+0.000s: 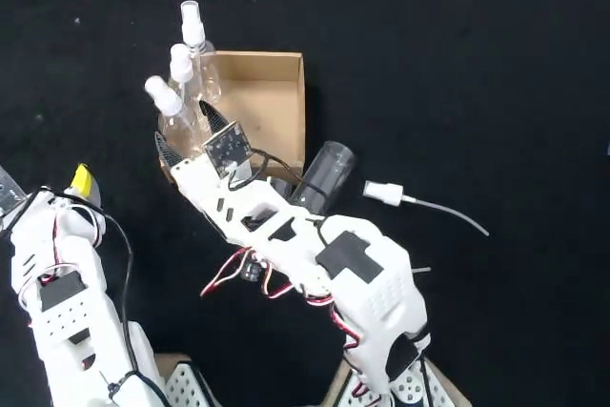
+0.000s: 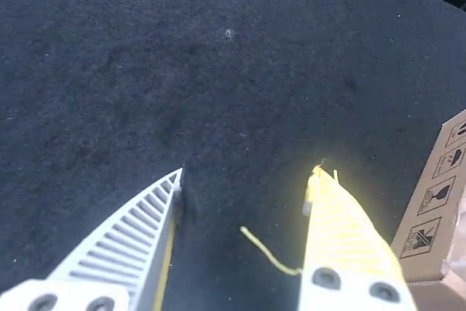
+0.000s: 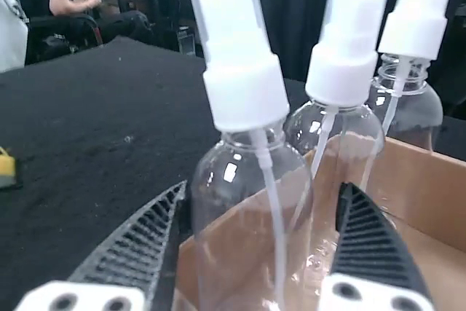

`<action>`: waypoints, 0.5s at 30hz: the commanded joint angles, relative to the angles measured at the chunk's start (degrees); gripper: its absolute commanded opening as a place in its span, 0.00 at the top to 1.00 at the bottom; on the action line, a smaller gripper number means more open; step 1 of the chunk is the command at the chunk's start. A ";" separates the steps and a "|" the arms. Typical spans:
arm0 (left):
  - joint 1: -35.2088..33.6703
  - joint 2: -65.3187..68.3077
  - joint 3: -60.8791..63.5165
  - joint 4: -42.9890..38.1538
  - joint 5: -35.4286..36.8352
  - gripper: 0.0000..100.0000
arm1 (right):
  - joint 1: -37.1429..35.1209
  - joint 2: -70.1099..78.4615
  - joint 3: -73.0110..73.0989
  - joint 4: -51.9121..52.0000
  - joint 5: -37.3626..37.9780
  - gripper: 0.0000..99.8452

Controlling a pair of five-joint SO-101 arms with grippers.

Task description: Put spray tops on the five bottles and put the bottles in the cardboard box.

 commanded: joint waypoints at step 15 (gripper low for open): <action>-0.66 -1.23 -0.40 -1.23 0.44 0.75 | -0.97 -1.71 -0.31 -0.18 2.11 0.75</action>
